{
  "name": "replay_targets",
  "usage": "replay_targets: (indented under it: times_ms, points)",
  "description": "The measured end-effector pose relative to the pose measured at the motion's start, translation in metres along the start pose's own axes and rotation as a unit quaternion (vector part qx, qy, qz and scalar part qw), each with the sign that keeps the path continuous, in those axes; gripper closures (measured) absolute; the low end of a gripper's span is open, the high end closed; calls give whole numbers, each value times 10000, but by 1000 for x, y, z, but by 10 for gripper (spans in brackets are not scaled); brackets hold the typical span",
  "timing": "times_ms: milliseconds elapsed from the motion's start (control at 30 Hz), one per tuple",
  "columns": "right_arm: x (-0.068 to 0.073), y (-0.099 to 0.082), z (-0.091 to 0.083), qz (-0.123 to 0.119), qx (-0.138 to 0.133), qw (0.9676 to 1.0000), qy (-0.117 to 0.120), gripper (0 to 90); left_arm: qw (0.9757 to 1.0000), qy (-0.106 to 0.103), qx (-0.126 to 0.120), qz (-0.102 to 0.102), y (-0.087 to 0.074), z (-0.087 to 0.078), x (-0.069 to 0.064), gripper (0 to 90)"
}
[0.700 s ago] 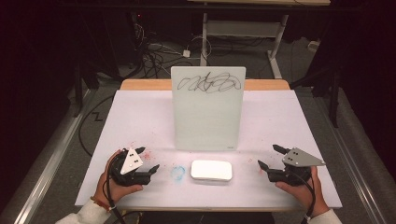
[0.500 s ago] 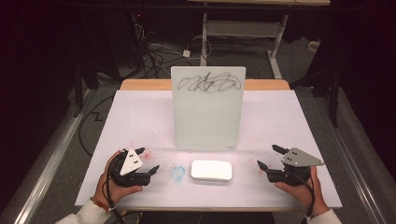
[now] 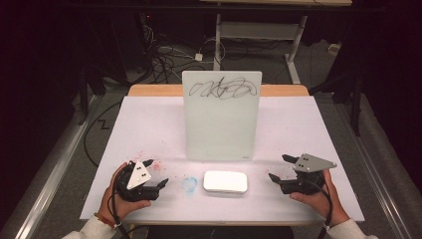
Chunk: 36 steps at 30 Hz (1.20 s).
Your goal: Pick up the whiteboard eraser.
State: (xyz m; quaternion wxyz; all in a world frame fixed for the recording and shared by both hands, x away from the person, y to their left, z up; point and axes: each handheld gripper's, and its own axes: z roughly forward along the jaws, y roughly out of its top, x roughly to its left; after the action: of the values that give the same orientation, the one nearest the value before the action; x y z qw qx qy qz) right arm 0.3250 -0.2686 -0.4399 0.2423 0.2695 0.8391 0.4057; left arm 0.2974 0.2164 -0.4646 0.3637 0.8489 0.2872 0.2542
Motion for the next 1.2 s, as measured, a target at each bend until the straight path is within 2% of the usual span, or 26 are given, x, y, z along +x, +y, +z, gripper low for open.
replay_targets:
  times_ms: [200,233,300,367,433,500,533,567,633,667,700,733,833,900,933,967,1000,1100,1200]
  points:
    - [1,15,7,-99,12,9996,260,233,10000,32,50,-28,-2,-1,0,211]
    - [4,22,10,-148,5,9989,450,232,10000,44,47,-28,-2,-2,0,211]
    - [8,30,13,-215,-23,9978,621,233,10000,42,42,-37,-3,-3,-1,211]
    - [11,34,15,-257,-15,9973,689,232,10000,49,69,-39,-4,-3,-1,211]
    - [20,43,22,-433,57,9946,945,232,9999,40,88,-42,-5,-3,0,211]
    - [22,46,25,-518,92,9934,1018,232,10000,30,79,-47,-5,-3,-1,211]
    - [29,51,31,-600,174,9907,1210,232,9999,22,87,-48,-5,-3,-1,211]
    - [29,51,31,-600,174,9907,1210,232,9999,25,98,-43,-5,-3,-1,211]
    - [37,56,39,-737,321,9876,1351,232,9999,11,110,-33,-5,-3,-1,211]
    - [41,58,44,-815,401,9853,1445,232,9999,8,97,-41,-5,-3,-2,210]
    - [49,61,54,-943,564,9813,1584,231,10000,9,86,-35,-4,-3,-2,211]
    - [49,61,54,-943,564,9813,1584,231,10000,0,76,-20,-4,-4,-2,211]
    - [58,65,70,-1186,790,9737,1776,231,10000,5,53,2,-4,-5,-2,211]
    - [62,66,80,-1203,901,9710,1862,231,10000,4,49,-6,-4,-5,-2,211]
    - [64,67,85,-1250,950,9687,1921,231,10000,3,58,-5,-5,-5,-2,210]
    - [67,66,94,-1279,1111,9656,1975,230,10000,-4,52,1,-5,-5,-2,210]
    - [67,66,94,-1279,1111,9656,1975,230,10000,-10,48,3,-5,-5,-2,210]
    - [70,66,105,-1295,1247,9628,2016,230,10000,-27,47,10,-5,-5,-2,210]
    - [71,67,113,-1311,1375,9585,2125,238,10000,-46,73,19,-5,-4,-2,210]
